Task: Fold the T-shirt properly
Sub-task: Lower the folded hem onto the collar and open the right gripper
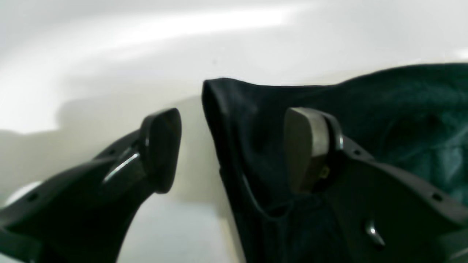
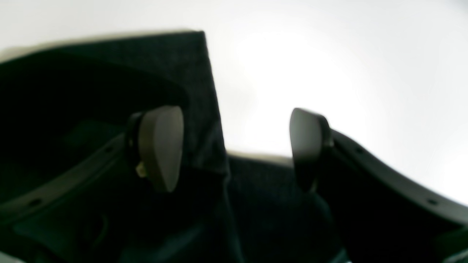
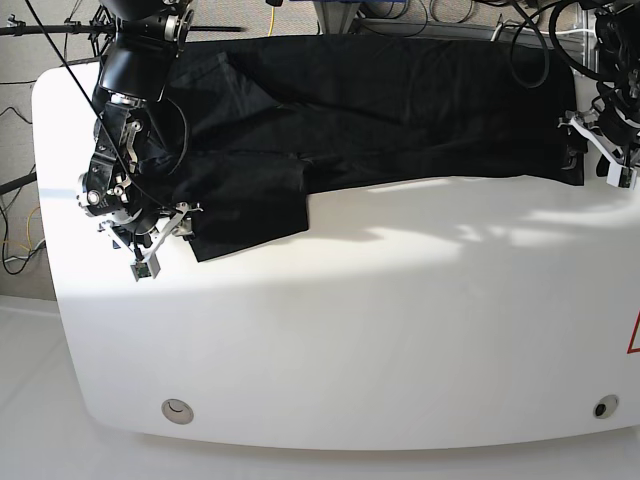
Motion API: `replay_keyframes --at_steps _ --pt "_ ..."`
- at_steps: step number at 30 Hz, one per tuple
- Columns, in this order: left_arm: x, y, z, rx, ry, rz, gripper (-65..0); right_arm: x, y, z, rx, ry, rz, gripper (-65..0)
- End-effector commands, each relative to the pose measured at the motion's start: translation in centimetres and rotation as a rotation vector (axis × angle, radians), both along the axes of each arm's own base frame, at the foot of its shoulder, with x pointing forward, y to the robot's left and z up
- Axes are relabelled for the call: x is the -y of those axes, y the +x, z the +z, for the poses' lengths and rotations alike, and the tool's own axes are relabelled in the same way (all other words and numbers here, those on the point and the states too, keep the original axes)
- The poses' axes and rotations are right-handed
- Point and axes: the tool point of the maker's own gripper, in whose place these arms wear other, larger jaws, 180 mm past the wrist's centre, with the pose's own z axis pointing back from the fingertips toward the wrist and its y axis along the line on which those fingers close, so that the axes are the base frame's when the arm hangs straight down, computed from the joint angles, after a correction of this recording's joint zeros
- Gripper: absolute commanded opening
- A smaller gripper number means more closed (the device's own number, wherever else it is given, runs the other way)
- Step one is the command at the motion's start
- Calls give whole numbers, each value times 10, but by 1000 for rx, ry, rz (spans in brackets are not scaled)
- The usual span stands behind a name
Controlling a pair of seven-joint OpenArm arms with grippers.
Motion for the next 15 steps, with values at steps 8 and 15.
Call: replay_keyframes --at_steps 8,15 --pt "2 12 19 74 6 -32 -369 5 35 14 125 56 -39 -218" --pt "2 15 20 88 4 -29 -500 12 33 12 126 73 -66 -227"
